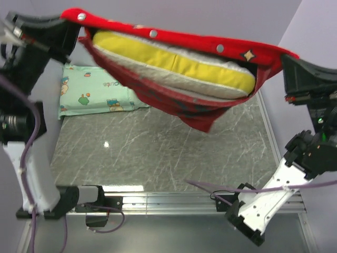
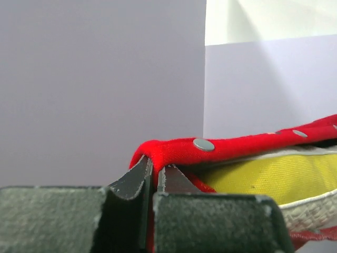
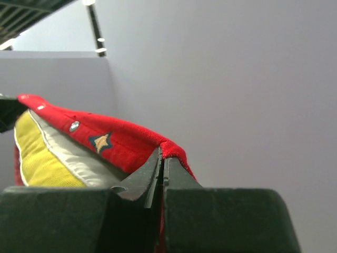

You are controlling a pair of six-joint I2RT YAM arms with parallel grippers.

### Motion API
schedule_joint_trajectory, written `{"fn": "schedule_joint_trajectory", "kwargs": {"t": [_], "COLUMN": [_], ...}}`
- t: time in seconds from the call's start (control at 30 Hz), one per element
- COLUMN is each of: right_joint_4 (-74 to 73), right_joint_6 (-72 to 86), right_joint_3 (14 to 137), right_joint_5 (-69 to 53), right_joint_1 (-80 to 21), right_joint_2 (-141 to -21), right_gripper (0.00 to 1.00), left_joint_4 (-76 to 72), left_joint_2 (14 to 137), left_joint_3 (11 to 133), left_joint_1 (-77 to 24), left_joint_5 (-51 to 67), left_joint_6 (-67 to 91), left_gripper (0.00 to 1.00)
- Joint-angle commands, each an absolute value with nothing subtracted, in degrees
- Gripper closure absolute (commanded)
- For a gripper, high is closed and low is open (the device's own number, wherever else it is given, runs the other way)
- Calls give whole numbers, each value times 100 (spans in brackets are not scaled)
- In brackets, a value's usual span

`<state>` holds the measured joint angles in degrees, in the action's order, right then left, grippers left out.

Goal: Put the pillow into the pillowcase

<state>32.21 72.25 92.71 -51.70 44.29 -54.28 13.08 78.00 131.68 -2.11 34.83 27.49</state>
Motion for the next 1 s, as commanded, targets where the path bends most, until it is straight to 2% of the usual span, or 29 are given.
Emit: {"fn": "schedule_joint_trajectory", "kwargs": {"t": [0.0, 0.07, 0.13, 0.17, 0.2, 0.23, 0.27, 0.3, 0.33, 0.37, 0.4, 0.43, 0.5, 0.6, 0.63, 0.67, 0.7, 0.77, 0.87, 0.97], "right_joint_4": [2932, 1999, 1671, 1626, 1669, 1618, 1548, 1799, 2237, 2781, 3352, 3305, 3304, 3272, 3113, 2720, 2542, 2365, 2293, 2478], "right_joint_6": [6913, 6226, 5539, 5276, 5273, 5265, 5386, 5692, 6165, 7188, 7459, 7610, 7717, 7420, 7227, 6781, 6559, 6155, 6195, 6371], "right_joint_3": [8720, 8257, 7789, 7639, 7742, 7995, 8781, 9137, 9376, 9717, 9912, 10071, 9916, 9107, 9010, 8791, 8693, 8674, 9130, 9281], "right_joint_5": [-4587, -4658, -4676, -4632, -4597, -4544, -4544, -4561, -4596, -4597, -4588, -4553, -4483, -4499, -4613, -4684, -4763, -4764, -4711, -4658], "right_joint_1": [3915, 3553, 2974, 2866, 2874, 2970, 3180, 3443, 3811, 4467, 4708, 4868, 4957, 4660, 4510, 4335, 4037, 3999, 4297, 4333], "right_joint_2": [-5467, -5266, -4977, -4931, -4957, -5192, -5351, -5500, -5728, -5835, -5923, -6037, -5995, -5740, -5687, -5652, -5590, -5485, -5589, -5686], "right_gripper": [100, 100, 100, 100, 100, 100, 100, 100, 100, 100, 100, 100, 100, 100, 100, 100, 100, 100, 100, 100], "left_joint_4": [1061, 1614, 2002, 2065, 2135, 2371, 2434, 2417, 2086, 1813, 1393, 954, -234, -106, -114, 121, 1211, 1940, 1601, 1319], "left_joint_2": [7455, 7357, 7251, 7294, 7399, 7583, 7785, 8240, 8462, 8647, 8762, 8667, 8063, 7947, 7841, 7788, 7883, 8059, 7780, 7630], "left_joint_3": [11958, 10748, 9570, 9380, 9413, 10214, 10900, 11664, 13238, 13889, 14304, 14309, 13653, 12994, 12042, 11710, 11603, 11681, 11435, 11742], "left_joint_1": [-70, -342, -709, -799, -843, -818, -739, -582, -84, 234, 490, 840, 923, 932, 801, 617, 398, 149, 325, 369], "left_joint_5": [3268, 3243, 3235, 3234, 3287, 3278, 3191, 3217, 3243, 3191, 3138, 3042, 2812, 3485, 3663, 3769, 3936, 4209, 4368, 4105], "left_joint_6": [3005, 2701, 2287, 2059, 1996, 1952, 1986, 2143, 2397, 3000, 3267, 3470, 3603, 3902, 3963, 3555, 3116, 2341, 2531, 2540], "left_gripper": [100, 100, 100, 100, 100, 100, 100, 100, 100, 100, 100, 100, 100, 100, 99, 99, 100, 100, 100, 100]}}
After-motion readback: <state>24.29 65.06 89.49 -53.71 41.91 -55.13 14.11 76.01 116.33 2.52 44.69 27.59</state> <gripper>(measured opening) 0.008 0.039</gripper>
